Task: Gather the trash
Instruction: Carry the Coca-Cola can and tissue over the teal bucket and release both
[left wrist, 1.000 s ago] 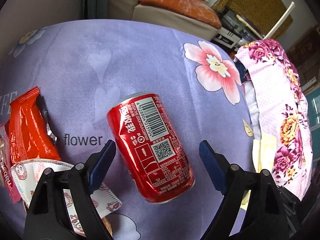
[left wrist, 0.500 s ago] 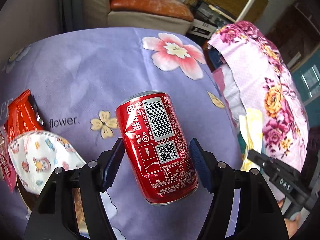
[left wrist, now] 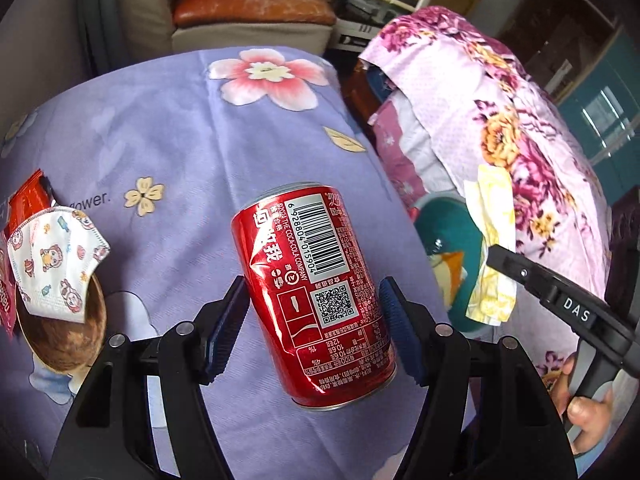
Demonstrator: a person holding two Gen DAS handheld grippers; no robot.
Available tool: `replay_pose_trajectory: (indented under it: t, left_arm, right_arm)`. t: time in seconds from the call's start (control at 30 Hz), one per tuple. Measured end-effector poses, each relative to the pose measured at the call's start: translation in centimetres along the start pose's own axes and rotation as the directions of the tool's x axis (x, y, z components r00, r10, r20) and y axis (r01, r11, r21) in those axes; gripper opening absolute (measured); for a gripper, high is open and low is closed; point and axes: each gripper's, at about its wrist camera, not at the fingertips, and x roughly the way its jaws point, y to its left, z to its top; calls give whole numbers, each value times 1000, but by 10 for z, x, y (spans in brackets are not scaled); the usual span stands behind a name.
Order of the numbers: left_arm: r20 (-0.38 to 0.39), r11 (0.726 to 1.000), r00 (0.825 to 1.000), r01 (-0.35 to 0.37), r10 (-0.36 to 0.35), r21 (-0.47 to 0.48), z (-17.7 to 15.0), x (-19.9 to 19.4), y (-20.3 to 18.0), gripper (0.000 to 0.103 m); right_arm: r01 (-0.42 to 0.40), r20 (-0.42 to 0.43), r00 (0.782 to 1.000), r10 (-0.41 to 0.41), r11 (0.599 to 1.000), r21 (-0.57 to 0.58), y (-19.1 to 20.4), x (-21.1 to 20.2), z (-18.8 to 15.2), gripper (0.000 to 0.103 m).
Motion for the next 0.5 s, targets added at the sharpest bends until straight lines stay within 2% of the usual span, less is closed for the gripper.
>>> replay_pose_trajectory:
  t: [0.5]
  left_arm:
    - [-37,990,999,26,-21,139,-8,12,-90,68]
  right_arm:
    - [12,73,997,-20,993,114,-71,-48,-17,10]
